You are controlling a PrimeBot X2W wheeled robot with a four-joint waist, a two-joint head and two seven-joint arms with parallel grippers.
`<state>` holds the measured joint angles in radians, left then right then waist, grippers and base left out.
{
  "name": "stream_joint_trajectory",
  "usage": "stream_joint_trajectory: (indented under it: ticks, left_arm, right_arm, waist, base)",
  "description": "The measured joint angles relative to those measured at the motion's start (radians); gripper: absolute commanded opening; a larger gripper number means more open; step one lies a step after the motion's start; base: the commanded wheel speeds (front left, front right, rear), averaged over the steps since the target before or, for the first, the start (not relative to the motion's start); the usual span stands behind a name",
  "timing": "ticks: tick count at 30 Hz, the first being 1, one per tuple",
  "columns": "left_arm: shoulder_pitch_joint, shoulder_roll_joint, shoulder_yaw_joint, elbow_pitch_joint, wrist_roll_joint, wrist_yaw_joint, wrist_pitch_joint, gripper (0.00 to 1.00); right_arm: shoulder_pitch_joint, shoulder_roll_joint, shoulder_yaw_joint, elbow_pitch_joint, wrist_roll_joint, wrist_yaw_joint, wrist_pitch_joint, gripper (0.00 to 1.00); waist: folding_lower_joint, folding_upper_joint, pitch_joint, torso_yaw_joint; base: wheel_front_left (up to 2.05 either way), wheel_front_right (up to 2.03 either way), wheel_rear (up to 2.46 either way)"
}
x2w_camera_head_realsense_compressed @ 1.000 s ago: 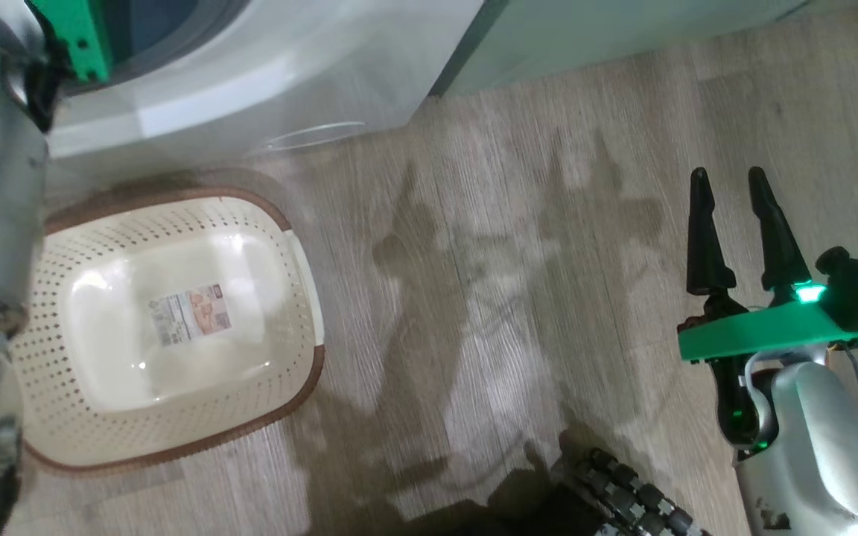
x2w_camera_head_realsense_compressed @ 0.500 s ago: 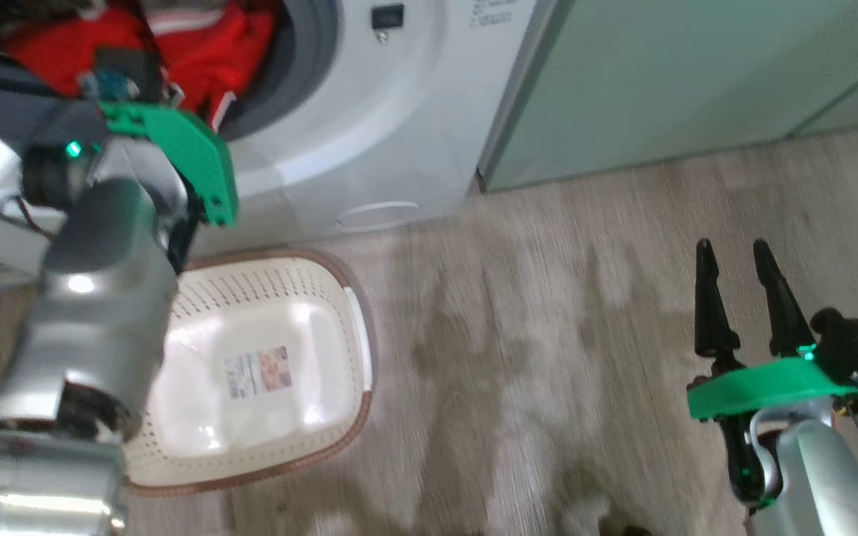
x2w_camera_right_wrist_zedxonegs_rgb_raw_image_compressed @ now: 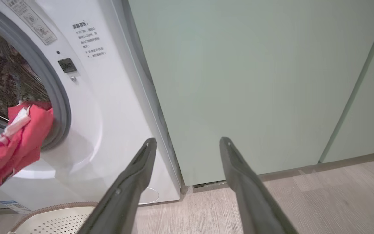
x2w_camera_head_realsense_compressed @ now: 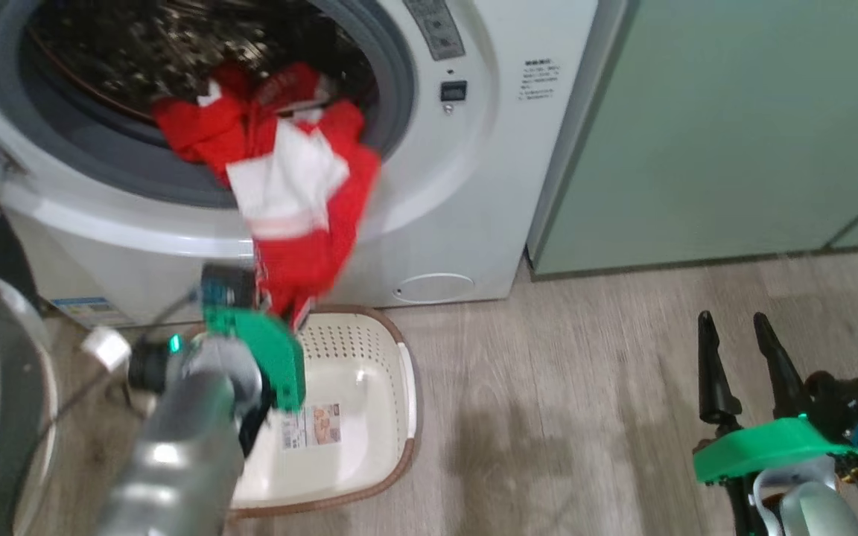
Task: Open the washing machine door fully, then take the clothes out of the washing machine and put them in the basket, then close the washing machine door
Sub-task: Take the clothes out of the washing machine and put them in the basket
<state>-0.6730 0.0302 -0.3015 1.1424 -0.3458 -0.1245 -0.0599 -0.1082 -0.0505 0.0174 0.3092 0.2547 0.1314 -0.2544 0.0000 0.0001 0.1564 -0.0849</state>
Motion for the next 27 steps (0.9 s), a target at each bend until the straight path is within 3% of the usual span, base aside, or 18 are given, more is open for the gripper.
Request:
stream_joint_trajectory:
  ticks: [11,21,27]
  left_arm:
    - [0.211,0.002,-0.075,-0.004,-0.133,0.000,0.069,0.00]
    - [0.080,0.040,-0.035,0.079,-0.178,0.002,0.019,0.00]
    - [-0.009,0.068,-0.020,0.118,-0.193,0.030,0.017,0.00]
  right_arm:
    - [0.009,-0.007,0.015,-0.004,0.000,0.000,0.000,1.00]
    - [-0.066,-0.016,0.021,-0.024,0.000,0.000,0.000,1.00]
    - [-0.103,-0.016,0.019,-0.040,0.000,0.000,0.000,1.00]
  waist:
    - [0.0000,0.0000,0.007,0.020]
    - [0.0000,0.0000,0.136,-0.005]
    - [0.0000,0.0000,0.218,-0.028]
  base:
    - [0.00,0.00,0.00]
    - [0.00,0.00,0.00]
    - [0.00,0.00,0.00]
